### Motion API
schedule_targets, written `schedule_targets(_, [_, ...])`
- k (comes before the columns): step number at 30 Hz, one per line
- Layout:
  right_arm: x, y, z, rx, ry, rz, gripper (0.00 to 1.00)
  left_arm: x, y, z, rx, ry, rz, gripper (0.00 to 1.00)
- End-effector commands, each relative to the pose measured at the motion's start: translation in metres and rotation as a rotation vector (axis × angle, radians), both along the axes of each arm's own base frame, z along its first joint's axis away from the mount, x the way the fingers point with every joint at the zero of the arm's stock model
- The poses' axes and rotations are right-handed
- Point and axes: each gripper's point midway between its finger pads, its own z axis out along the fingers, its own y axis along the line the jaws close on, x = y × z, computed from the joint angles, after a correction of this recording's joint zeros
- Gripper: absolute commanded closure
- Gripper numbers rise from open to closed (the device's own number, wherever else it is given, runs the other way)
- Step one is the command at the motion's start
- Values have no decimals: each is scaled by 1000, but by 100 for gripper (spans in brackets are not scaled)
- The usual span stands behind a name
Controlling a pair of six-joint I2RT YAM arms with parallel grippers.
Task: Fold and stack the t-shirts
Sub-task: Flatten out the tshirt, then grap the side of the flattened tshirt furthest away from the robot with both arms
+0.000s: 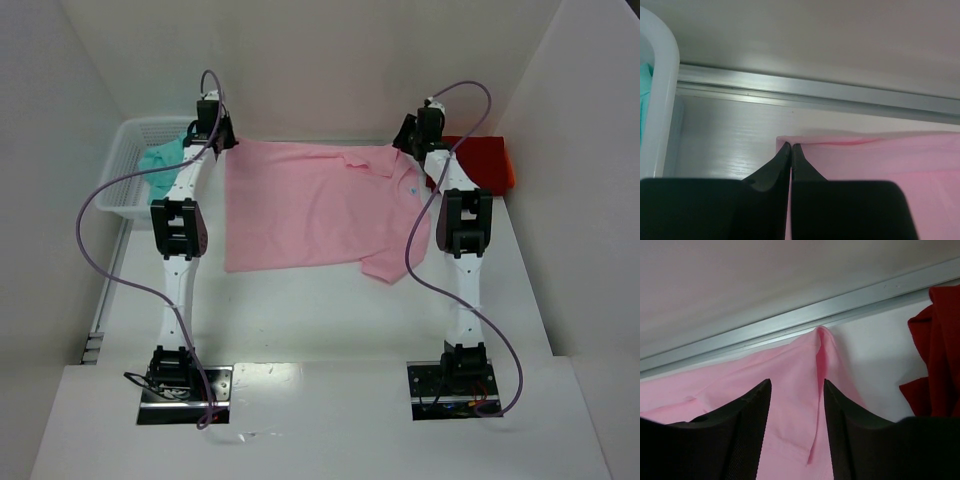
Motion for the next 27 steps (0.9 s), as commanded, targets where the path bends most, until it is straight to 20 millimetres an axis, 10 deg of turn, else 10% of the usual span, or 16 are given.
schedule_targets(1, [0,5,15,7,-16,68,45,6,-3,15,28,-40,-30,100])
schedule_targets(14, [-40,29,-44,17,152,139,46,6,-9,22,46,-49,-48,100])
schedule_targets(27, [-44,55,-57,57,171,198,64,5,-9,20,46,-40,-49,100])
